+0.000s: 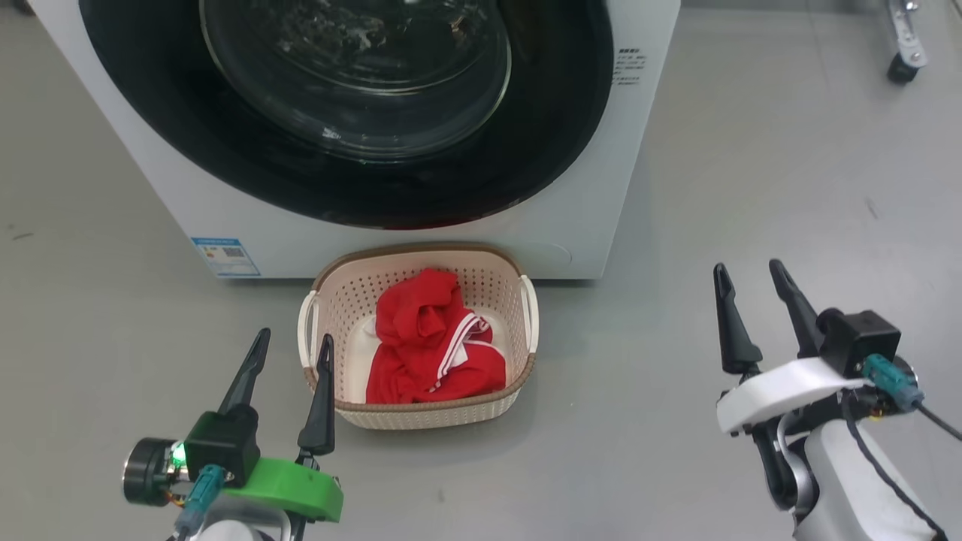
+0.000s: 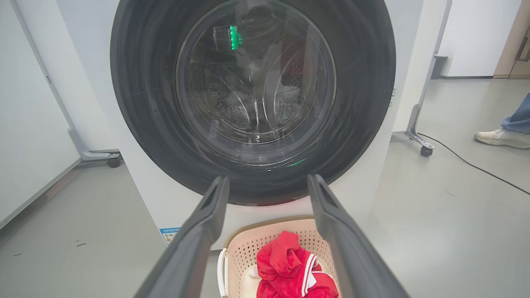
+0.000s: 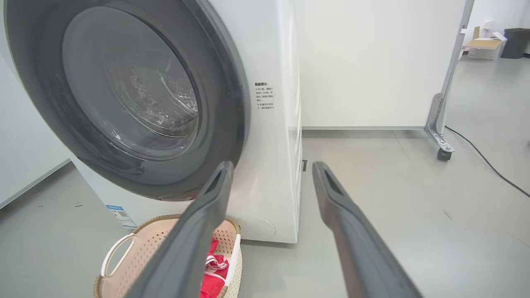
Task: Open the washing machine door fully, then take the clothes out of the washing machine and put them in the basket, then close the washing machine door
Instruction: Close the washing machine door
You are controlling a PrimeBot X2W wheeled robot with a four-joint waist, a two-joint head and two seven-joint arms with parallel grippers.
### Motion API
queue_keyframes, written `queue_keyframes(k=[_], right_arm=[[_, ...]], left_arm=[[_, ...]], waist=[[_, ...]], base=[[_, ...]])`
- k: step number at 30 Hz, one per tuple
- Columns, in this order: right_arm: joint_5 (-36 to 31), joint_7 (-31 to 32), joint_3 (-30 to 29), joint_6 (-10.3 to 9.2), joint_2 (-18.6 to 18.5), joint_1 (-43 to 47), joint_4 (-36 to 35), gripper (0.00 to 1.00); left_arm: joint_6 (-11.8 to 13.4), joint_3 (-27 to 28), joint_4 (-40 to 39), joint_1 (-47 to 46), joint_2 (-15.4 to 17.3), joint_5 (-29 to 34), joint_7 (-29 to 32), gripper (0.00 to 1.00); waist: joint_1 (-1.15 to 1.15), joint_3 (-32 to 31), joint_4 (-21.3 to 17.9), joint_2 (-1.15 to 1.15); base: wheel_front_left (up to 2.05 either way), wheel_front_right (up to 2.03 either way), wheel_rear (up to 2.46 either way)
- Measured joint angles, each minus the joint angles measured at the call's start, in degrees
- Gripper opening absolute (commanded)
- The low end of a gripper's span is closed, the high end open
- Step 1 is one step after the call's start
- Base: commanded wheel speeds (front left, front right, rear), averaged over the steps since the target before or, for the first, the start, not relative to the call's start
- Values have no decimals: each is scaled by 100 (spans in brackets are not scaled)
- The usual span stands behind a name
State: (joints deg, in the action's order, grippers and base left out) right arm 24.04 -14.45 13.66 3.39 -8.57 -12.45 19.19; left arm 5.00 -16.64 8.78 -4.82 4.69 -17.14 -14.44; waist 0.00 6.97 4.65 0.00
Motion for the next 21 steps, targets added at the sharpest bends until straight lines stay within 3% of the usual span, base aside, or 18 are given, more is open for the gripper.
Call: queue_keyframes(k=[8,21], right_arm=[[-13,0,12,-70,97,560,-250,100],[-94,0,-113,-367,133,1277,-772,100]], left_arm=[[9,52,62,330,31,-100,0,100],[34,77,-11,670,45,-102,0,100]], waist=[[0,-320,-201,0],[0,-644,-382,0]], base=[[0,0,0],[0,0,0]])
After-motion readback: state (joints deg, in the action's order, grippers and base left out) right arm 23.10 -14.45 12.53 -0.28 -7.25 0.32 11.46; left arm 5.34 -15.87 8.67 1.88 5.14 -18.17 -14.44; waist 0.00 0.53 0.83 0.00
